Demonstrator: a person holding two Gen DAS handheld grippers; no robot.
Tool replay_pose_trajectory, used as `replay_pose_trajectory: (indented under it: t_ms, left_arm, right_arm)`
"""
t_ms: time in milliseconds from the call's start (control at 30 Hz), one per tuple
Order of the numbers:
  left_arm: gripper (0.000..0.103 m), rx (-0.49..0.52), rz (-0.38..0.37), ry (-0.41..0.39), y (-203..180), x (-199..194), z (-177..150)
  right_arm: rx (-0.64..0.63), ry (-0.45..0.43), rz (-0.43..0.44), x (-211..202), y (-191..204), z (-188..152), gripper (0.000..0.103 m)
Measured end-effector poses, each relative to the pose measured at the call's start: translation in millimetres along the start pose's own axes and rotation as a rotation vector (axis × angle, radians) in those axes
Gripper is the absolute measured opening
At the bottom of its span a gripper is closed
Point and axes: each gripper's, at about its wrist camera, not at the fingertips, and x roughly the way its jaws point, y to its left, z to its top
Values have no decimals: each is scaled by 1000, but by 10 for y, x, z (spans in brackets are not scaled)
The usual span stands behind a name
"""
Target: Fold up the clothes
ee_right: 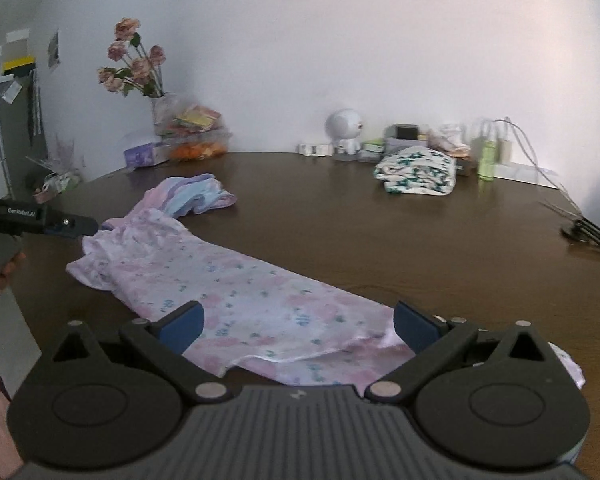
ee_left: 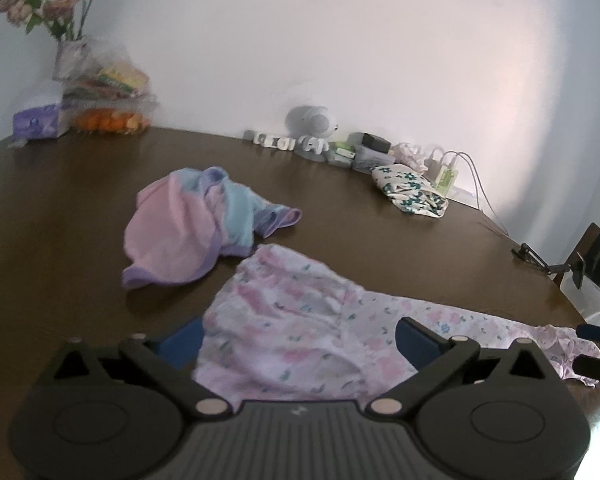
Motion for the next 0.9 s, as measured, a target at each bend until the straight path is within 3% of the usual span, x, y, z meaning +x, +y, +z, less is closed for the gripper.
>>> replay_pose_trajectory:
  t_ms: [333,467,533,633,667,700,733,800,900]
  left_arm:
    - [102,-221,-6,113,499,174,-39]
    - [101,-262,-47,137,575,275,61]
    - [95,-260,-59,151,584,336,108]
    - [62,-233,-53,183,540,416,165]
    - [41,-231,-47,195,524,442,170]
    - [28,-229,-40,208,508,468,174]
    - [26,-221,-33,212,485,491,170]
    - [9,-222,-36,213,457,523,150]
    - [6,-239,-68,196,434,505,152]
  right_arm:
    - [-64,52,88,341,442,51,103]
    - [-94,60,131,452,609,84,103]
    - [-108,62,151,502,692,101,103]
    - [-135,68,170,562,812,116,103]
    - [-144,70,175,581,851,119,103]
    - [-153,73,183,600,895,122,103]
    - [-159,77,194,618,938,123,103]
    - [-173,84,219,654,1035,129,103]
    - [-199,100,259,738,1209,151,103]
